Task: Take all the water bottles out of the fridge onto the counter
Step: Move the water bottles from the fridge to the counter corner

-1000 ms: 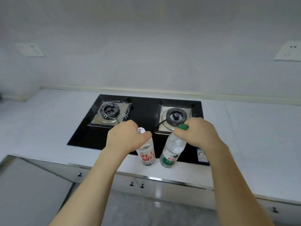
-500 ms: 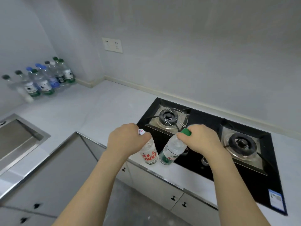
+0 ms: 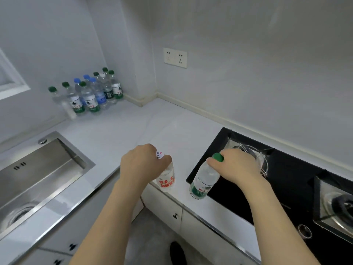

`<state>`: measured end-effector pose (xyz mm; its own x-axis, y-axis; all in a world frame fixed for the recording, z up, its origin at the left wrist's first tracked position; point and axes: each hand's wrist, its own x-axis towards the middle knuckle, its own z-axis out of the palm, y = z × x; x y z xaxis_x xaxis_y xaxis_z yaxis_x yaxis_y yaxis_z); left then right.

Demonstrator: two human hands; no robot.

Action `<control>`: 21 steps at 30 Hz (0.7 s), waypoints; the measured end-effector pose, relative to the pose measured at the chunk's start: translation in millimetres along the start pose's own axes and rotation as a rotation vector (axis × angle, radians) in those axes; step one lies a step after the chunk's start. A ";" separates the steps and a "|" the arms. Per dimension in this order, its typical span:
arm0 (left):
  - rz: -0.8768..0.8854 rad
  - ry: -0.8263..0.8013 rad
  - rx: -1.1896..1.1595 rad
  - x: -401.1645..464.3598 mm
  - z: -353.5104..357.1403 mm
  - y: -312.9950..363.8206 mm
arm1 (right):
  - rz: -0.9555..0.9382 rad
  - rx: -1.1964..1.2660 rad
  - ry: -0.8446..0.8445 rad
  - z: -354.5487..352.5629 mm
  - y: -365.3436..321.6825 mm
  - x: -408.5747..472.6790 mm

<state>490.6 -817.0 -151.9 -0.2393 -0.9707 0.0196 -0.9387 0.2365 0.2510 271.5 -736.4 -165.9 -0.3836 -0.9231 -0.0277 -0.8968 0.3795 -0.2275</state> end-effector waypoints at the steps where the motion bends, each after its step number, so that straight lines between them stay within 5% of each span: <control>1: -0.018 -0.008 0.004 9.9 1.0 -5.5 | -0.004 -0.007 -0.008 4.6 -5.6 12.8; 21: -0.150 0.005 0.042 241.1 -11.6 -82.1 | -0.174 0.110 -0.012 37.9 -126.5 264.5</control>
<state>512.9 -1071.0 -156.5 -0.0942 -0.9955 -0.0103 -0.9734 0.0900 0.2109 291.9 -1031.0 -181.4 -0.2223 -0.9749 0.0102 -0.9194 0.2061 -0.3351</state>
